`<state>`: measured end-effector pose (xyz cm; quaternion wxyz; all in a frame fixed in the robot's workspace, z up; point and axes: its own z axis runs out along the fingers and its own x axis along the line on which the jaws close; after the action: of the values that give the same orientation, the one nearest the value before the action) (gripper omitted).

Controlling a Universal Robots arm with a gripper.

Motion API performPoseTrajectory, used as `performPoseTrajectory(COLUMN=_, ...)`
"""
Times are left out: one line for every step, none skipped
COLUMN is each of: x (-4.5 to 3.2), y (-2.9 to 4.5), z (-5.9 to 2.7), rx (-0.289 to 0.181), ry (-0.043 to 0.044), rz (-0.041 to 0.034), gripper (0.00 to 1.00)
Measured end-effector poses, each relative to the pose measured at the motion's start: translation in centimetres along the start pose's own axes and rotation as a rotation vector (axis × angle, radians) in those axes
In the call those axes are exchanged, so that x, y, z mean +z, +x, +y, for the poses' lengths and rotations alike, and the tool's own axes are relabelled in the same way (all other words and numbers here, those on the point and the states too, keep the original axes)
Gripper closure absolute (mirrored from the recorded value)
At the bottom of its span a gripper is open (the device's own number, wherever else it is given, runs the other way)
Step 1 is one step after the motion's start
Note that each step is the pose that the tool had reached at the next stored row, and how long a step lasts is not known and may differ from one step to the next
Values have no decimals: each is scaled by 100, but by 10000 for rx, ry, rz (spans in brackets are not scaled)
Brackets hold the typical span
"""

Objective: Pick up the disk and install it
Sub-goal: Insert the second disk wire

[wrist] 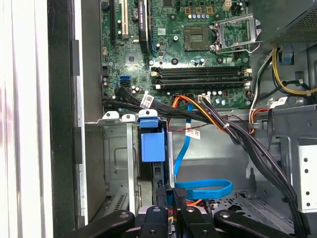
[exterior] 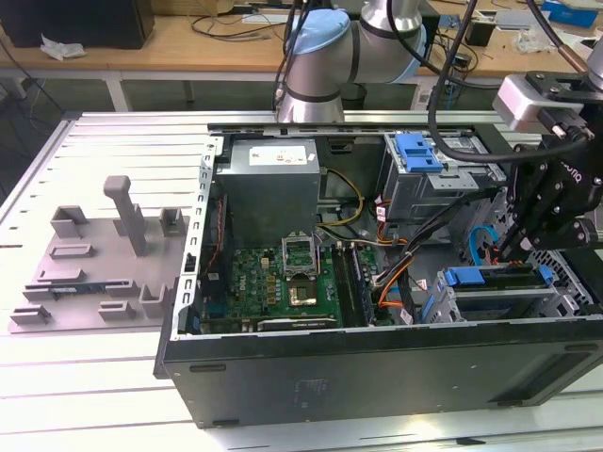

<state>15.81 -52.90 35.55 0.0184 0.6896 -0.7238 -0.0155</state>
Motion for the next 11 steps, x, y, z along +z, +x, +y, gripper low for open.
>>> performPoseTrajectory(x=2, y=0, z=0, rx=0, ry=0, rz=0, gripper=83)
performPoseTrajectory(x=4, y=0, z=0, rx=0, ry=0, rz=0, gripper=83)
performPoseTrajectory(x=6, y=0, z=0, rx=0, ry=0, rz=0, gripper=83)
performPoseTrajectory(x=8, y=0, z=0, rx=0, ry=0, rz=-1, gripper=83)
performPoseTrajectory(x=8, y=0, z=0, rx=0, ry=0, rz=0, gripper=83)
performPoseTrajectory(x=8, y=0, z=0, rx=0, ry=0, rz=-1, gripper=83)
performPoseTrajectory(x=8, y=0, z=0, rx=0, ry=0, rz=0, gripper=83)
performPoseTrajectory(x=10, y=2, z=0, rx=0, ry=0, rz=-2, gripper=83)
performPoseTrajectory(x=11, y=5, z=-1, rx=0, ry=0, rz=-5, gripper=83)
performPoseTrajectory(x=11, y=10, z=-1, rx=0, ry=0, rz=-2, gripper=83)
performPoseTrajectory(x=11, y=15, z=-1, rx=0, ry=-1, rz=-2, gripper=83)
